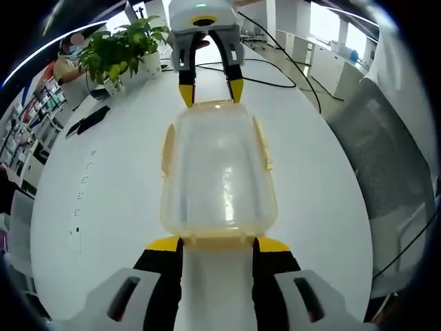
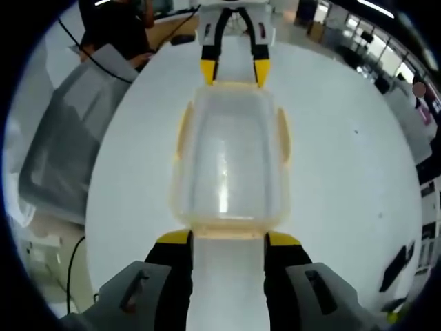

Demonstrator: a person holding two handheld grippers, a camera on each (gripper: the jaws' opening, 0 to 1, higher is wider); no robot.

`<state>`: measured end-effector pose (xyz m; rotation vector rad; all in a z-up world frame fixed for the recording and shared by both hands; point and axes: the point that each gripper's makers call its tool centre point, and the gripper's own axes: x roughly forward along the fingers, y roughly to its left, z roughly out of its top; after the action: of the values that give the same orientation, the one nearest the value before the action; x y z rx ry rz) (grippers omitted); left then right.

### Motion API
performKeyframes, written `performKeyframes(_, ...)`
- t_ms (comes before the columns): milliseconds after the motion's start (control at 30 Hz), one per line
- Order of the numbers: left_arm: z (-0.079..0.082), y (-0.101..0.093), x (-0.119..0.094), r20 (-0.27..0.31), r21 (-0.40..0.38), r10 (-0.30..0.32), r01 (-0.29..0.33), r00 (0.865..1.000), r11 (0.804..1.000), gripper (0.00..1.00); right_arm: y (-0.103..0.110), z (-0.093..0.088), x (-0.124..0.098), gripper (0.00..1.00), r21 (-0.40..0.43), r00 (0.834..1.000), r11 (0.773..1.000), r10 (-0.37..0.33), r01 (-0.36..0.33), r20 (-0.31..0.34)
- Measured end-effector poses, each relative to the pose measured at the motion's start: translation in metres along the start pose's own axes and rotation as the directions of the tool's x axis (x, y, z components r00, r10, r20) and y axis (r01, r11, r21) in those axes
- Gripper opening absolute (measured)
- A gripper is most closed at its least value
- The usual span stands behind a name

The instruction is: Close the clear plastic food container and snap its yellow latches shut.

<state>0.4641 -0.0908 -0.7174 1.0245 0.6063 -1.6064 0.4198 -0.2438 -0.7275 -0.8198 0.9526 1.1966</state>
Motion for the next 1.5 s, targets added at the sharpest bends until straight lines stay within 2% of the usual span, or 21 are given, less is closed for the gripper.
performKeyframes(200, 0.001, 0.001, -0.003, 0.009, 0.011, 0.005, -0.005, 1.0, 1.0, 0.35, -0.001, -0.003, 0.002, 0.38, -0.017, 1.0, 1.0, -0.002, 0.002, -0.015)
performKeyframes(333, 0.004, 0.002, -0.008, 0.023, -0.001, 0.011, -0.011, 1.0, 1.0, 0.37, 0.0, 0.0, 0.001, 0.46, 0.009, 1.0, 1.0, 0.001, -0.001, -0.001)
performKeyframes(533, 0.001, 0.003, -0.014, 0.018, -0.017, 0.029, -0.028, 0.999, 0.999, 0.38, -0.004, 0.001, -0.004, 0.42, 0.017, 1.0, 1.0, -0.022, 0.022, 0.005)
performKeyframes(767, -0.006, 0.009, -0.025, 0.002, -0.087, 0.105, -0.104, 0.994, 0.991, 0.37, -0.005, 0.004, -0.016, 0.41, 0.06, 0.997, 0.996, -0.07, 0.068, 0.034)
performKeyframes(867, -0.003, 0.013, -0.03, 0.023, -0.157, 0.159, -0.154, 0.987, 0.976, 0.37, -0.005, 0.007, -0.02, 0.4, 0.088, 0.994, 0.992, -0.094, 0.089, 0.051)
performKeyframes(933, -0.004, 0.014, -0.033, 0.017, -0.187, 0.189, -0.182, 0.982, 0.965, 0.37, -0.004, 0.009, -0.024, 0.4, 0.11, 0.992, 0.989, -0.11, 0.102, 0.068)
performKeyframes(1000, -0.004, 0.016, -0.034, 0.022, -0.245, 0.23, -0.218, 0.973, 0.945, 0.37, -0.004, 0.011, -0.028, 0.39, 0.139, 0.988, 0.983, -0.129, 0.117, 0.083)
performKeyframes(1067, -0.004, 0.016, -0.034, 0.029, -0.326, 0.265, -0.242, 0.964, 0.914, 0.36, -0.007, 0.013, -0.033, 0.38, 0.192, 0.98, 0.971, -0.167, 0.144, 0.109)
performKeyframes(1133, -0.004, 0.018, -0.035, 0.032, -0.388, 0.304, -0.268, 0.952, 0.881, 0.35, -0.009, 0.017, -0.037, 0.37, 0.272, 0.967, 0.949, -0.208, 0.163, 0.146)
performKeyframes(1200, -0.004, 0.022, -0.038, 0.036, -0.487, 0.364, -0.302, 0.931, 0.819, 0.34, -0.011, 0.02, -0.041, 0.37, 0.343, 0.952, 0.922, -0.249, 0.177, 0.176)
performKeyframes(1267, -0.001, 0.023, -0.039, 0.057, -0.596, 0.409, -0.298, 0.911, 0.746, 0.34, -0.015, 0.024, -0.046, 0.37, 0.436, 0.925, 0.877, -0.316, 0.2, 0.211)
performKeyframes(1300, 0.0, 0.023, -0.038, 0.056, -0.623, 0.422, -0.298, 0.905, 0.723, 0.34, -0.014, 0.026, -0.048, 0.37, 0.493, 0.909, 0.848, -0.345, 0.194, 0.236)
performKeyframes(1333, -0.001, 0.02, -0.037, 0.047, -0.637, 0.432, -0.306, 0.901, 0.708, 0.34, -0.014, 0.026, -0.049, 0.37, 0.527, 0.9, 0.827, -0.364, 0.196, 0.238)
performKeyframes(1367, -0.003, 0.019, -0.036, 0.03, -0.635, 0.442, -0.325, 0.897, 0.701, 0.34, -0.014, 0.024, -0.049, 0.37, 0.545, 0.893, 0.812, -0.385, 0.209, 0.232)
performKeyframes(1400, -0.004, 0.018, -0.035, 0.015, -0.649, 0.46, -0.342, 0.888, 0.68, 0.33, -0.016, 0.023, -0.051, 0.37, 0.581, 0.873, 0.781, -0.429, 0.231, 0.229)
performKeyframes(1467, -0.003, 0.014, -0.031, 0.015, -0.685, 0.47, -0.333, 0.883, 0.647, 0.33, -0.016, 0.021, -0.052, 0.36, 0.665, 0.841, 0.712, -0.486, 0.224, 0.236)
performKeyframes(1500, -0.004, 0.013, -0.03, 0.01, -0.703, 0.478, -0.334, 0.878, 0.628, 0.33, -0.015, 0.021, -0.052, 0.35, 0.693, 0.83, 0.688, -0.504, 0.217, 0.24)
